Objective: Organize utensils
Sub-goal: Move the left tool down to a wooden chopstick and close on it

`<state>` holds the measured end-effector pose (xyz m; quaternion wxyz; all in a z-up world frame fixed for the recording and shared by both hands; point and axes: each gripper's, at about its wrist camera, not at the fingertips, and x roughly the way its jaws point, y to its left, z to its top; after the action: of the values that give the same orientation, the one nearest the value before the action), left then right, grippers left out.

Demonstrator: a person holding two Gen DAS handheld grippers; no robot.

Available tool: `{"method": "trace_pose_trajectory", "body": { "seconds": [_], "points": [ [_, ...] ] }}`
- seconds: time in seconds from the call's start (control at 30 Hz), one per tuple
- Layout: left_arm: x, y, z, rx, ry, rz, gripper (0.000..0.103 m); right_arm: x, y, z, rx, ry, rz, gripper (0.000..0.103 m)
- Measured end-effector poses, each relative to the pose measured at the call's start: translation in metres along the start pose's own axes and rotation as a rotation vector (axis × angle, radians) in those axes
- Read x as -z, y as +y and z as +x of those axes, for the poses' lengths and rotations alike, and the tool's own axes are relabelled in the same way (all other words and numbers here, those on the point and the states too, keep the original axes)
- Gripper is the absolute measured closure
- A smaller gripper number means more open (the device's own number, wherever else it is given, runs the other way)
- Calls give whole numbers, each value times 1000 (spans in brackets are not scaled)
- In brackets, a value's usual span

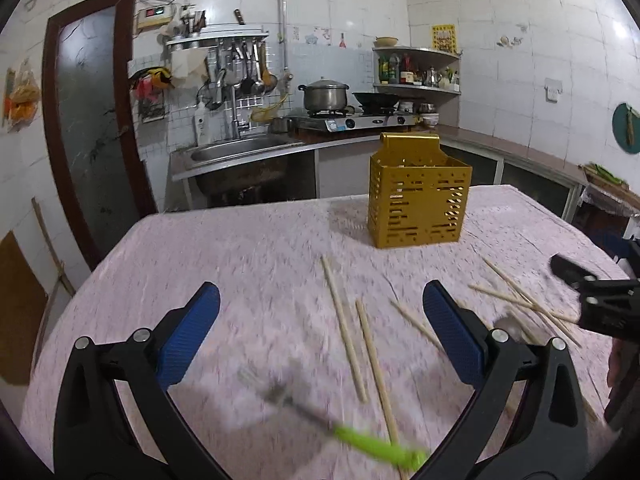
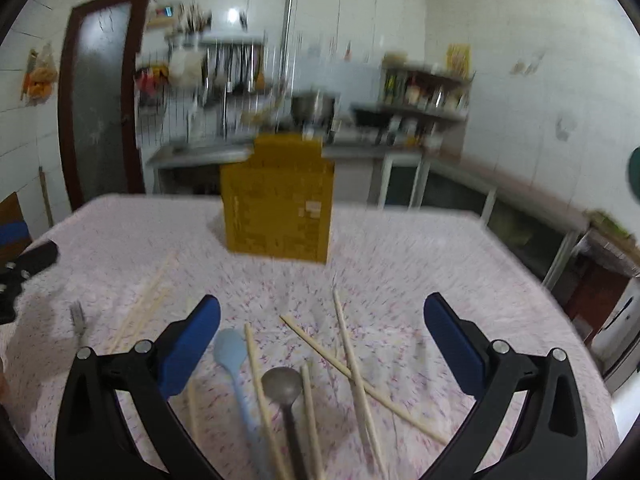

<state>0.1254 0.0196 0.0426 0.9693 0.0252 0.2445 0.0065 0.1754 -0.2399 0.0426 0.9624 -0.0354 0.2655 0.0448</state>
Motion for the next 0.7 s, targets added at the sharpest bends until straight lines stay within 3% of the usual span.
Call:
{"method": "trace_pose_trajectory", "body": {
  "seconds": [0.2,0.43,0.53,0.7],
  "points": [
    [-36,0,65,64,114,-18,5,-22,-20,63,-41,99,58,4],
    [-71,5,133,52,219,-103,5,-39,-26,121,-34,186,65,4],
    [-71,6,153,68,278,-125,5,-30,-31,133,-28,211,76,4],
    [-44,0,171,62,325,-117,5,-22,-41,140,-37,236,100,4]
  ]
}}
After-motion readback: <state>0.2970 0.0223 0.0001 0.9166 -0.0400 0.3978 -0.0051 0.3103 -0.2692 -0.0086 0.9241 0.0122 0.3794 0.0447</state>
